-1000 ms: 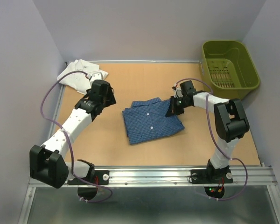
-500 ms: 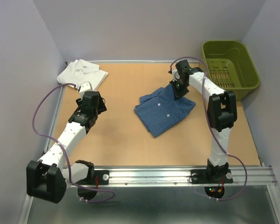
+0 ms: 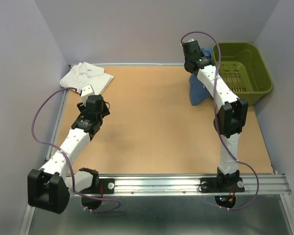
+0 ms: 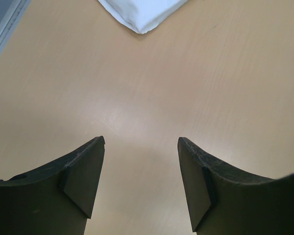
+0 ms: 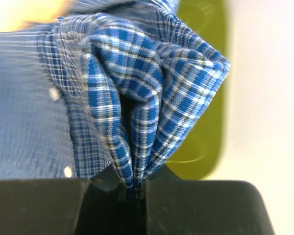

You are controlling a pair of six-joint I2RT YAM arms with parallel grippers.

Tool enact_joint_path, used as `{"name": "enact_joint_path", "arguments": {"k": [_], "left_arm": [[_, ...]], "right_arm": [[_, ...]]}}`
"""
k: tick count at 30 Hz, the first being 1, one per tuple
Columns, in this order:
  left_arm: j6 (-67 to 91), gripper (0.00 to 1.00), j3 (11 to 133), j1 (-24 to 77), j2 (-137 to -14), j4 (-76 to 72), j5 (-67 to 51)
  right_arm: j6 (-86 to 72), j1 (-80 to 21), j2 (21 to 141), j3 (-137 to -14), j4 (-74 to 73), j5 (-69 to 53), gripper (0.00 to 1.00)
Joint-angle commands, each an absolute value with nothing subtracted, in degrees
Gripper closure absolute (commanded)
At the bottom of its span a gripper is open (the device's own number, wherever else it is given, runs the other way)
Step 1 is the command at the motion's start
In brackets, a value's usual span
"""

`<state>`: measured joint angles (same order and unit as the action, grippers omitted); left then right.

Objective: Fold and stack the long sleeve shirts
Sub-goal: Fold the shirt

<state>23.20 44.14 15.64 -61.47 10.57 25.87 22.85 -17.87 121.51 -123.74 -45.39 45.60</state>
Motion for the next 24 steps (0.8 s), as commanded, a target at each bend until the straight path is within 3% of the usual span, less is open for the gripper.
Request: {"name": "enact_joint_path", "arguments": {"k": [1,8,16,24], "left_arm": [[23.73,0.28,44.47,15.38,-60.38,8.88,28.74],[24.17,0.28,44.3,15.38,-59.33,9.23,30.5],[25.14,0.28,44.3,15.21,-57.83,9.49,32.87],[26.45,0.28,43.86,14.33,-54.5,9.49,34.98]], "right_arm": [[39.53,-23.2,118.91,-121.38,-28.67,62.66,0.99],[44.47,-32.32,123.83,-113.67,-25.14,67.23,0.99],[39.64,-45.07,133.4,-103.9,-24.96,72.59,0.99],[33.76,-58.61,137.02,-100.72,-25.66,68.56,0.98]]}}
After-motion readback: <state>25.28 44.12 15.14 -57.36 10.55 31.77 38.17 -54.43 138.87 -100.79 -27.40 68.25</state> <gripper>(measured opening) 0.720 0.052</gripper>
